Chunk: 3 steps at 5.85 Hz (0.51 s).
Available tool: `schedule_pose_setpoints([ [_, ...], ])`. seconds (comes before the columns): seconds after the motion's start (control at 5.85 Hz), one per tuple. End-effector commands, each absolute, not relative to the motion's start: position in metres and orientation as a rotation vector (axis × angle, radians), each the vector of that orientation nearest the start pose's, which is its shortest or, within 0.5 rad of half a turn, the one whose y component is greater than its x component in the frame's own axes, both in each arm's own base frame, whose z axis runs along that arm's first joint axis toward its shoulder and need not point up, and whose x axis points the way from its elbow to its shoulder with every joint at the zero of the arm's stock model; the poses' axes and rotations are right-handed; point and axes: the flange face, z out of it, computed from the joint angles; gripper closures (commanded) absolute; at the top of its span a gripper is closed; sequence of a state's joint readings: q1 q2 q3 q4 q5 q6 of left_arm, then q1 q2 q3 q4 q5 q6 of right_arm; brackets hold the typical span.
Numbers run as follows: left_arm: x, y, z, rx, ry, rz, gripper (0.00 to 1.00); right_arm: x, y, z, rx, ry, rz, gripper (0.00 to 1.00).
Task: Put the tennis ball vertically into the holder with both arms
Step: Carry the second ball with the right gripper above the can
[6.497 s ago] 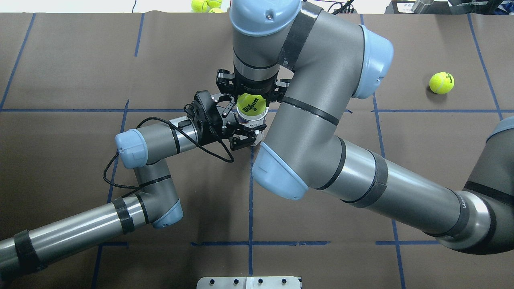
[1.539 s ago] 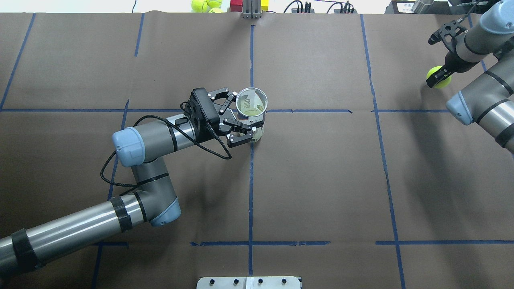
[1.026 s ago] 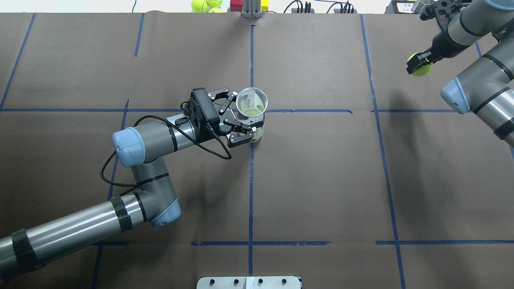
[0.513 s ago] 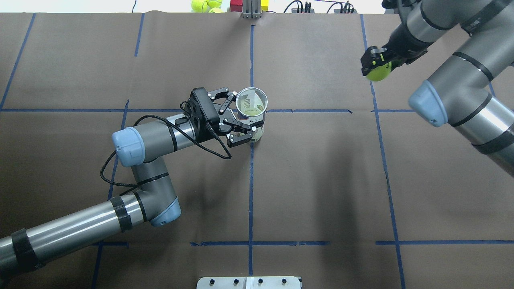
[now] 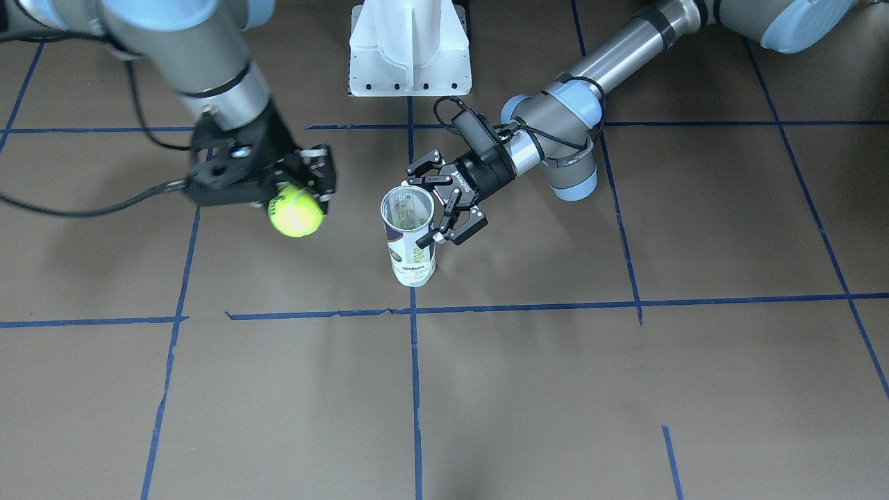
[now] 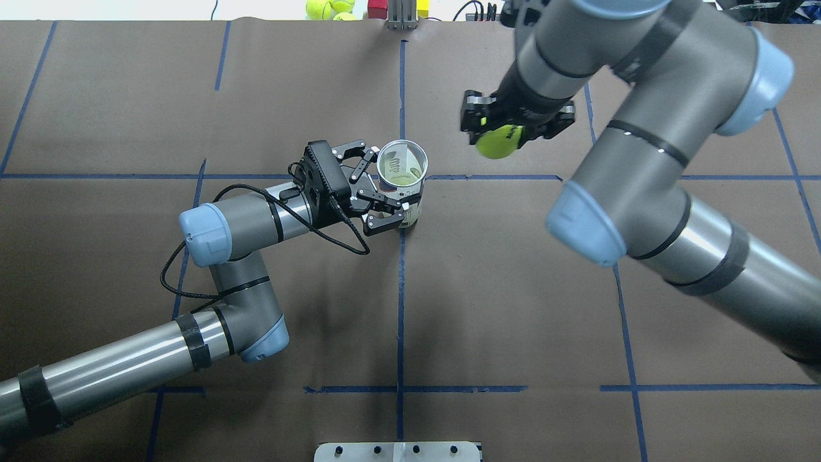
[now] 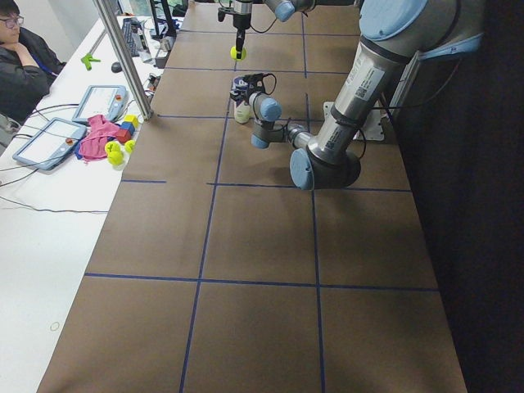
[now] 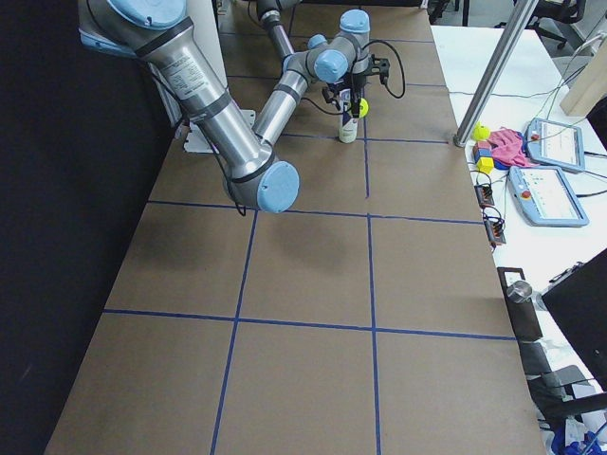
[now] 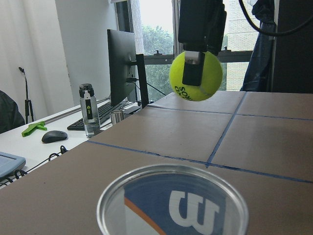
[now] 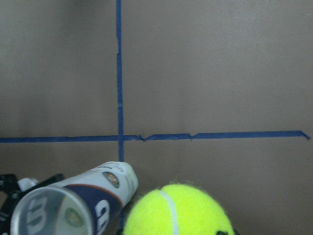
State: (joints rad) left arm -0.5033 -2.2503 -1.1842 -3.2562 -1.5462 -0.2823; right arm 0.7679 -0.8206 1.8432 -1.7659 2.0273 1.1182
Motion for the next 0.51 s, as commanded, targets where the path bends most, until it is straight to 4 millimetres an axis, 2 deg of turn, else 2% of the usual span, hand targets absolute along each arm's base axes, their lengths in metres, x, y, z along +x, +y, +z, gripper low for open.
schedule_pose_setpoints([
  [0.0, 0.543, -0.454, 0.249, 1.579, 1.243, 0.483, 0.12, -0.419, -0.474, 0.071, 0.087, -0.941, 0.155, 0.95],
  [0.17, 0.544, -0.454, 0.25, 1.58, 1.238, 0.476, 0.12, -0.433, -0.466, 0.062, 0.094, -0.937, 0.174, 0.95],
  [0.34, 0.543, -0.454, 0.25, 1.581, 1.235, 0.472, 0.12, -0.451, -0.479, 0.046, 0.089, -0.921, 0.187, 0.95],
])
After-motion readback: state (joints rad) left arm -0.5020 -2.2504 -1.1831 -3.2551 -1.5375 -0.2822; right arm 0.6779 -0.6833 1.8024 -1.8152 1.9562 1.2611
